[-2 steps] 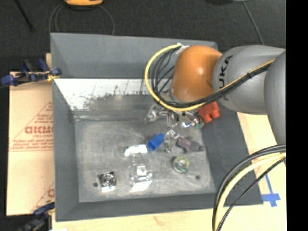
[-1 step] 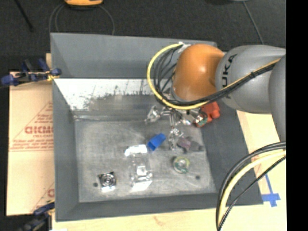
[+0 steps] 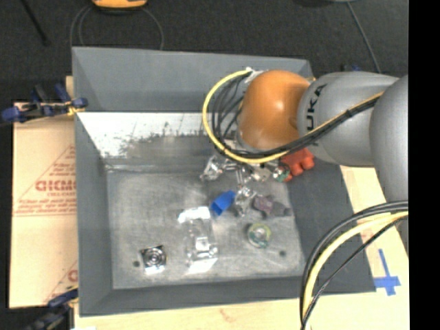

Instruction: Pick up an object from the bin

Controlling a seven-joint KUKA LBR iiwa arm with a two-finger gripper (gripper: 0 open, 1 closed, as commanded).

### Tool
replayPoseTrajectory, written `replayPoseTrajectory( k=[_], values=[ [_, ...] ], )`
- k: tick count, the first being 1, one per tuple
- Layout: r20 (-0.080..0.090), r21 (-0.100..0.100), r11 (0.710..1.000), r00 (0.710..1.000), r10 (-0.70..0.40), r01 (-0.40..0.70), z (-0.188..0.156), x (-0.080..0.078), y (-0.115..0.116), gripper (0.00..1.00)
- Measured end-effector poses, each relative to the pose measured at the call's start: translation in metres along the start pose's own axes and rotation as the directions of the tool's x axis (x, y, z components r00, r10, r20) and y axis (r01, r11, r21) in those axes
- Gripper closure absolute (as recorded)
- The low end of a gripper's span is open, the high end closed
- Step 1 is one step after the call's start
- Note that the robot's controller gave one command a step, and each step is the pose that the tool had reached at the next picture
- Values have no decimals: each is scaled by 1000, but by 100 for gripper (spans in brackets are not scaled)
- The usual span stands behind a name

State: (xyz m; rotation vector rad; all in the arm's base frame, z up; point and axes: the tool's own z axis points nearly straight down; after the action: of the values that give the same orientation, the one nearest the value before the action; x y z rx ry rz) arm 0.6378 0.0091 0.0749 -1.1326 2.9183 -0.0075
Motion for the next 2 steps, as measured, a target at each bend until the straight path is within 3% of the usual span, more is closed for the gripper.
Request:
replayPoseTrajectory(
  k=[1,2],
  values=[
    [1,-2,1000,1000,7,-7,-3,-2,-3,0],
    [4,-1,1000,1000,9,-9,-5,-3,-3,100]
  ],
)
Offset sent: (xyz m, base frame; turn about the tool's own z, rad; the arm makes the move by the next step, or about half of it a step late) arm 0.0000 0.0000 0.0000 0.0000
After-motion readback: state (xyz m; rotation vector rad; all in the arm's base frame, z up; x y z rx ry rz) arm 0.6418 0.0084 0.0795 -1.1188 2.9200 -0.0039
